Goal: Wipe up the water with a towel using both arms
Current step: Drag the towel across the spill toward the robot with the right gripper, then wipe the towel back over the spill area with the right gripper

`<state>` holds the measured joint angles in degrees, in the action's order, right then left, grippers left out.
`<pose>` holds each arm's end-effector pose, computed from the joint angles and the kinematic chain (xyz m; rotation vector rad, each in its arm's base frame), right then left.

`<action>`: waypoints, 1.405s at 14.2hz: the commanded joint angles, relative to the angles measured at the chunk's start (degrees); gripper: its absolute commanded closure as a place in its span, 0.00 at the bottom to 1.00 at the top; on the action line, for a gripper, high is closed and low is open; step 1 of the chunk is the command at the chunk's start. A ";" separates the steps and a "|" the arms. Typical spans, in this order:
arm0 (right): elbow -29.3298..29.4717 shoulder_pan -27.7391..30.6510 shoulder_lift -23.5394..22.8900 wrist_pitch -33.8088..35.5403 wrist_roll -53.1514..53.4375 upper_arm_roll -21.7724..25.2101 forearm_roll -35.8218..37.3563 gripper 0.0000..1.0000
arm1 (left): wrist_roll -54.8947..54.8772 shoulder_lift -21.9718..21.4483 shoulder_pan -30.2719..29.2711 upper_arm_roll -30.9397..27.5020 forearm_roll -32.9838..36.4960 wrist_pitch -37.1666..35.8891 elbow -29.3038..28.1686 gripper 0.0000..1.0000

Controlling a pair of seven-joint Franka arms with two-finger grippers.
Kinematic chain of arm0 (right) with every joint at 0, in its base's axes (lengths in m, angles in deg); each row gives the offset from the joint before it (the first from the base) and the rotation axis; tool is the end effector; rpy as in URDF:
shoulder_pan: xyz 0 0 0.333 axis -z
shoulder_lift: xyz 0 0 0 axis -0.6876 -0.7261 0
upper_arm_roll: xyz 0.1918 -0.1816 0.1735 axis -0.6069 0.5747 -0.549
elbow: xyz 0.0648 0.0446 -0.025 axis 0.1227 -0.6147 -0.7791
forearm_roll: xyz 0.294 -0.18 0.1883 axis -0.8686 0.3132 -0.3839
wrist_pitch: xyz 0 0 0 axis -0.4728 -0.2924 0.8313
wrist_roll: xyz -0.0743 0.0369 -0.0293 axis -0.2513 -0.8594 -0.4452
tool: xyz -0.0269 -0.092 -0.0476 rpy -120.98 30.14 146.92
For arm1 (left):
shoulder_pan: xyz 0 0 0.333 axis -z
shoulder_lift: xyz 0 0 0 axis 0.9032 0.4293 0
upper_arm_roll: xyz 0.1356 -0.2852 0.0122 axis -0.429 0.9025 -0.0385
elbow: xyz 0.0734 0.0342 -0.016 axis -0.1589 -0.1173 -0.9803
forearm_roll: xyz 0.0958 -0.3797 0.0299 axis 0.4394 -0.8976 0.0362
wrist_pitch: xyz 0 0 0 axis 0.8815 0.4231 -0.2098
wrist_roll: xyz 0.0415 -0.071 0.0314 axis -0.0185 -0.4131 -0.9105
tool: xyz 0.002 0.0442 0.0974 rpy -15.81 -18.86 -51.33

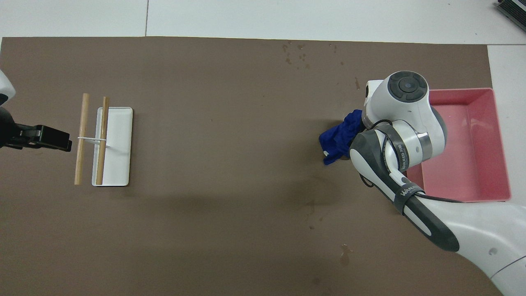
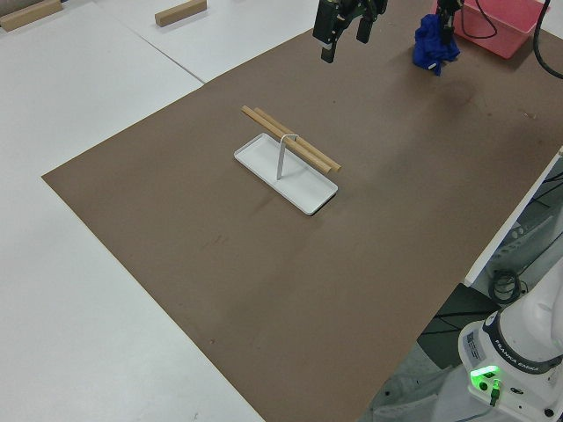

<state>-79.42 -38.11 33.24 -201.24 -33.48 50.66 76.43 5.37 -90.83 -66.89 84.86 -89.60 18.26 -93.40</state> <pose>0.6243 0.1100 0.3227 2.7957 1.0881 -0.1860 0.5340 -0.0372 0.6183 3.1331 -0.1762 -0.0560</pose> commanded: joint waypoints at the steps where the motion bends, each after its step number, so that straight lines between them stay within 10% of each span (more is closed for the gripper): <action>1: -3.02 0.21 4.90 1.42 -3.83 -0.26 5.19 1.00 | -0.45 -0.75 -0.23 -0.07 -0.71 -0.67 -0.58 0.00; 11: -5.84 2.49 3.51 -16.23 -4.04 -0.61 22.80 1.00 | -0.45 -0.75 -0.23 -0.07 -0.71 -0.67 -0.49 0.00; 20: -9.97 1.00 0.61 -17.57 6.78 -0.61 -15.68 1.00 | -0.45 -0.75 -0.23 -0.07 -0.71 -0.67 -0.49 0.00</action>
<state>-87.83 -38.08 34.17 -217.70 -27.94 50.68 66.09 5.37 -90.83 -66.89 84.86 -89.60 18.25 -93.41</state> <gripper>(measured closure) 1.000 0.000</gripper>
